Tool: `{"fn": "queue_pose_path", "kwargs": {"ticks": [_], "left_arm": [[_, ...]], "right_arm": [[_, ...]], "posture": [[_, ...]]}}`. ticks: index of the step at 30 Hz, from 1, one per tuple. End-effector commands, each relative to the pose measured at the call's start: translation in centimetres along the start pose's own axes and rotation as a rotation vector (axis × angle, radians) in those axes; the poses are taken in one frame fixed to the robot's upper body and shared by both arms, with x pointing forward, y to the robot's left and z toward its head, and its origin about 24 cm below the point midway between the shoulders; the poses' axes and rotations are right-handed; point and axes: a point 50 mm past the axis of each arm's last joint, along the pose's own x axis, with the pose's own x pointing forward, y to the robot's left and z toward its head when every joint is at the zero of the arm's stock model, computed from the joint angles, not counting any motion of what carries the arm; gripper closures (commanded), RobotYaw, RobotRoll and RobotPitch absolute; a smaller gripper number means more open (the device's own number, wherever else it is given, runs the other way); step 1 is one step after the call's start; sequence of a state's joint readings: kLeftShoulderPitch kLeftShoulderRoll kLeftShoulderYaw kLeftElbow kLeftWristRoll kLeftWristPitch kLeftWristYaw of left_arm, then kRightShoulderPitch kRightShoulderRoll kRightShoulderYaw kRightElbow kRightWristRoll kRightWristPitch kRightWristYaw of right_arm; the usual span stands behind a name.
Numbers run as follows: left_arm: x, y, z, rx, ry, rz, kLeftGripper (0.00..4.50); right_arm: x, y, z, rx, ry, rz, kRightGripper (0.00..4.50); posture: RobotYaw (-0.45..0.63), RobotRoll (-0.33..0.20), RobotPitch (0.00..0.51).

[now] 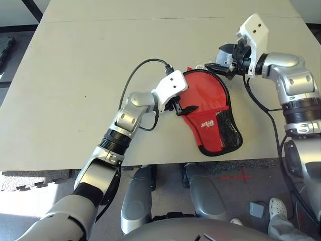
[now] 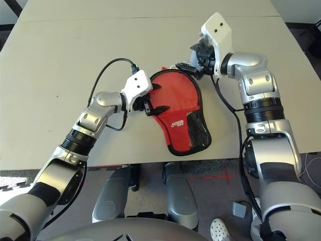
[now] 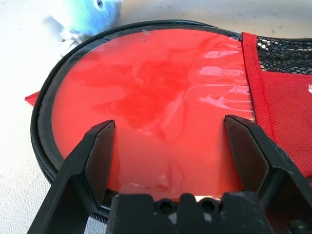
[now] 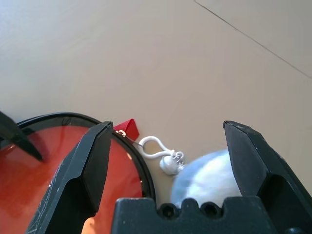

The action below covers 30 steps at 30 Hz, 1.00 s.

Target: Store the ping-pong paddle in its case and zip it.

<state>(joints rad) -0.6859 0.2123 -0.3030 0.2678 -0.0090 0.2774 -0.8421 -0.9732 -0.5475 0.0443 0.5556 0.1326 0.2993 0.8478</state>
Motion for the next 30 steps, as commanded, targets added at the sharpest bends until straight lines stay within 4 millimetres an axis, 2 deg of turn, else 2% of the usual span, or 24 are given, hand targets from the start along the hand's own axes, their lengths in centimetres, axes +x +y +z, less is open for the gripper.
{"fn": "queue_pose_path", "kwargs": {"ticks": [1, 6, 9, 11, 15, 23, 27, 28, 30], "left_arm": [[0.0, -1.1, -3.3, -0.076, 0.131, -0.015, 0.01], [0.0, -1.2, -3.3, -0.08, 0.134, -0.014, 0.01], [0.0, -1.2, -3.3, -0.082, 0.134, -0.013, 0.01], [0.0, -1.3, -3.3, -0.082, 0.134, -0.013, 0.01], [-0.1, -1.3, -3.4, -0.082, 0.136, -0.01, 0.01], [-0.1, -1.4, -3.2, -0.083, 0.131, -0.008, 0.01], [0.0, -1.5, -3.1, -0.084, 0.13, -0.009, 0.01], [0.0, -1.5, -3.1, -0.084, 0.13, -0.009, 0.0], [0.0, -1.6, -3.1, -0.086, 0.131, -0.011, 0.0]], "right_arm": [[-0.3, -1.6, 0.8, 0.001, -0.052, -0.111, 0.0], [-0.2, -2.8, 0.7, 0.015, -0.044, -0.197, 0.0], [0.0, -2.9, -0.4, 0.068, -0.004, -0.204, 0.0], [0.2, -2.7, -1.0, 0.09, 0.015, -0.194, 0.0], [0.9, -1.8, -3.9, 0.222, 0.124, -0.164, 0.0], [1.4, -1.1, -6.2, 0.294, 0.231, -0.188, 0.0], [1.6, -0.9, -6.7, 0.31, 0.262, -0.201, 0.0], [1.6, -1.0, -6.8, 0.315, 0.264, -0.205, 0.39], [1.5, -1.0, -6.8, 0.316, 0.264, -0.206, 0.89]], "posture": [[-0.03, 0.0, 0.277], [-0.02, 0.0, 0.278], [-0.02, 0.0, 0.278], [-0.02, 0.0, 0.278], [-0.01, 0.0, 0.282], [0.0, 0.0, 0.289], [0.01, 0.0, 0.29], [0.01, 0.0, 0.291], [0.01, 0.0, 0.292]]}}
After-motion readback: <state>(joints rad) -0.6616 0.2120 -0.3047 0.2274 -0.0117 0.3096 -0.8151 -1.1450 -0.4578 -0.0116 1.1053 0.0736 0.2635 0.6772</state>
